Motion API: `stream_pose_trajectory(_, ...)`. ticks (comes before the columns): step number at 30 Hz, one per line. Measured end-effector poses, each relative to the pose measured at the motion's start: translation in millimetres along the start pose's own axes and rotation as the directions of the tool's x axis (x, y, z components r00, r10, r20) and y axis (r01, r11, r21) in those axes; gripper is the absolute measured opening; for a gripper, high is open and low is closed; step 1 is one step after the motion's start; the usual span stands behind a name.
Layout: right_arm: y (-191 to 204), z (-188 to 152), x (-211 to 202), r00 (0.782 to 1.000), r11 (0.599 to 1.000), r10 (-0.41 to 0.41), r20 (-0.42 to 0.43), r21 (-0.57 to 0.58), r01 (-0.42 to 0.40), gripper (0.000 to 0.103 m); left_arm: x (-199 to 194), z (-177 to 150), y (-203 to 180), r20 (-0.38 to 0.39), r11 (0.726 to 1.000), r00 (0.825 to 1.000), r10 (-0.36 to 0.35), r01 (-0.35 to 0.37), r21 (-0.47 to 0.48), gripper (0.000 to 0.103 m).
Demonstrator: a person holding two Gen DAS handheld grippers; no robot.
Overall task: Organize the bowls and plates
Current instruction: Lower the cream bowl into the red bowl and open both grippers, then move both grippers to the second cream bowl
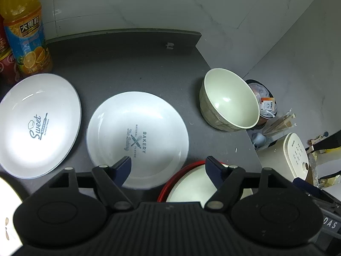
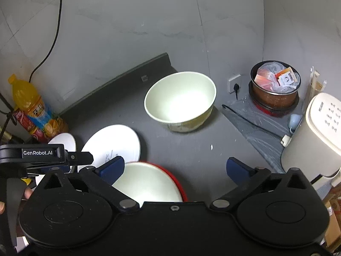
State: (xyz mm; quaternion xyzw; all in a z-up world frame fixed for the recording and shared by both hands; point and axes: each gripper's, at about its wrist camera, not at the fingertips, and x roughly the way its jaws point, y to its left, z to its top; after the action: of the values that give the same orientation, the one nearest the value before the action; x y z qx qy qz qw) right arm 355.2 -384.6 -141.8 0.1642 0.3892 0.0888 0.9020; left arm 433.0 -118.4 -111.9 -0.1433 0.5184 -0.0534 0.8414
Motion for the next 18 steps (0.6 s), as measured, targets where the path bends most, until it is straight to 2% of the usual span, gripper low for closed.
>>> stream_pose_trajectory(5,-5.4,10.5,4.6,1.0,0.999,0.012,0.021,-0.033,-0.011,0.103,7.8,8.2,-6.2,0.004,0.999,1.0,0.011,-0.011,-0.041,0.077)
stream_pose_trajectory(18,-41.3,44.4,47.0,0.999,0.998,0.047,0.001,0.036,-0.047,0.101,44.2,40.0,-34.1,-0.004,0.992,0.998,0.065,-0.065,-0.111,0.077)
